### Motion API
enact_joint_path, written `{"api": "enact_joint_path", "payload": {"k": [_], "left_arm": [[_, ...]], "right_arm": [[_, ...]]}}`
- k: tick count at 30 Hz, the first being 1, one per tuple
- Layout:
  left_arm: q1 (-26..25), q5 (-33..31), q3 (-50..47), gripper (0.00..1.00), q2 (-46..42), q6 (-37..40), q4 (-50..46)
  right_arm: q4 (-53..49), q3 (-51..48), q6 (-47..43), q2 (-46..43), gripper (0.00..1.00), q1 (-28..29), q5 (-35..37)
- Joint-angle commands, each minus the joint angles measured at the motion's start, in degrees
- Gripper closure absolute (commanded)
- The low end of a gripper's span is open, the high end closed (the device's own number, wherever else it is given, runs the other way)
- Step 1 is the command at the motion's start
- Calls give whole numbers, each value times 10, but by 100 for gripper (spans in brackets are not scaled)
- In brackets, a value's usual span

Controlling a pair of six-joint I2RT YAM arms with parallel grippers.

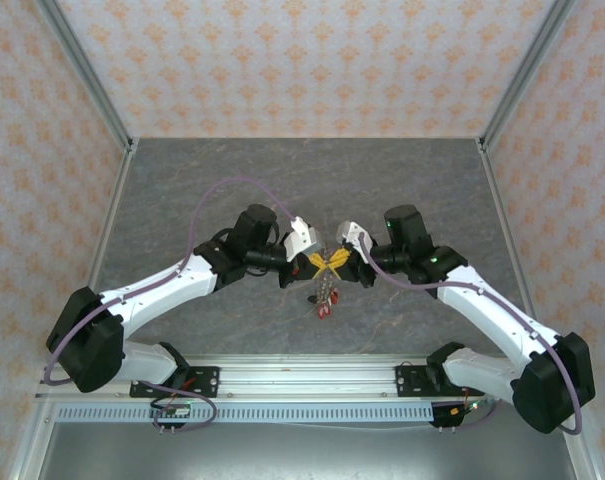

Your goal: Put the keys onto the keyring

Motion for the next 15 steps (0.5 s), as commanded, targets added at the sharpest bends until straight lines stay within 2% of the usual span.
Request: {"api": "enact_joint_path", "payload": {"k": [1,11,15], "left_arm": [[-3,1,18,100,-14,3,30],[-3,-7,10,100,-12,4,31],[-3,-12,11,100,-13,11,22]], "right_arm": [[-53,7,-30,8,85,2,36],[-51,-5,-8,-9,84,2,30],[-48,-1,-3,-46,79,2,52]]}}
